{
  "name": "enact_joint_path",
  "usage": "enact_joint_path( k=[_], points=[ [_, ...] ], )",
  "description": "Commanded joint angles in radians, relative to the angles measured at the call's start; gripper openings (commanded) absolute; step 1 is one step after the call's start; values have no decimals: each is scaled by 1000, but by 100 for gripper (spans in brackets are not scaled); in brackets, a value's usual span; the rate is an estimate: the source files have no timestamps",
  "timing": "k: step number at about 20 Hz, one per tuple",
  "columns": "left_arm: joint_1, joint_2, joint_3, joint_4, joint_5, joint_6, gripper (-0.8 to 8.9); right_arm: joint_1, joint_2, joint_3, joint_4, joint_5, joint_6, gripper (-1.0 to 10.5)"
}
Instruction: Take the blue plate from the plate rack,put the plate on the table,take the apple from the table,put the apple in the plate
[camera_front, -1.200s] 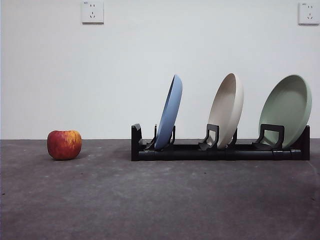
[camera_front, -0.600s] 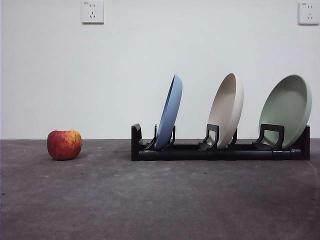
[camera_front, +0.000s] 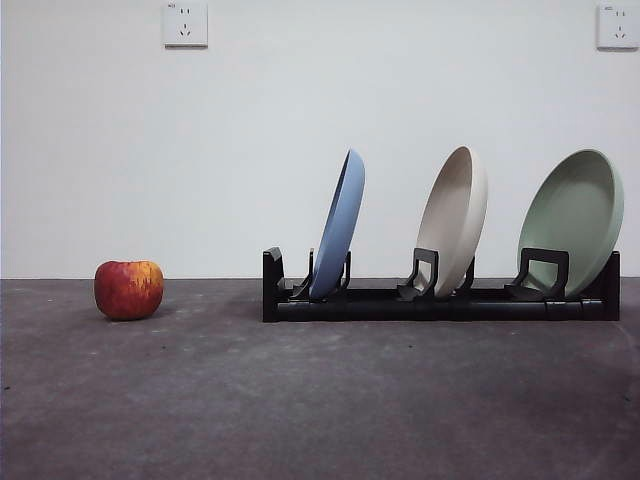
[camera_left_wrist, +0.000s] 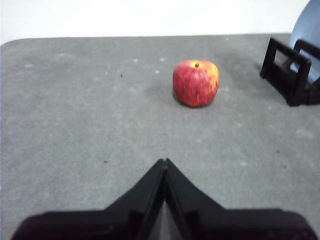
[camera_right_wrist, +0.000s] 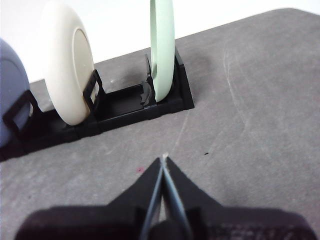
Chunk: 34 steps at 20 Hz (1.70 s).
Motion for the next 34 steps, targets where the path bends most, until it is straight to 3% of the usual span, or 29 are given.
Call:
enact_joint_path(
  k=[1, 9, 17, 24, 28, 30, 34],
  points=[
    [3, 0, 11, 32, 0, -79, -5, 0, 0, -10, 6, -11, 44, -8],
    [3, 78, 137, 34, 10, -185, -6, 0, 9, 97, -142, -34, 64, -8],
    [0, 377, 338, 30, 94, -285, -6, 0, 118, 237, -162, -51, 165, -8],
    [-4, 772, 586, 61, 311, -285, -4, 0, 447, 563, -309, -66, 164, -8],
    [-11, 959, 759, -34, 370, -288, -6, 0, 588, 710, -303, -145, 158, -8],
    [-27, 1055, 883, -106, 398, -284, -6, 0, 653, 767, -315, -235, 140, -8],
    [-88, 1262, 1162, -221, 488, -275, -6, 3, 798, 877, -441, -343, 82, -7]
  ],
)
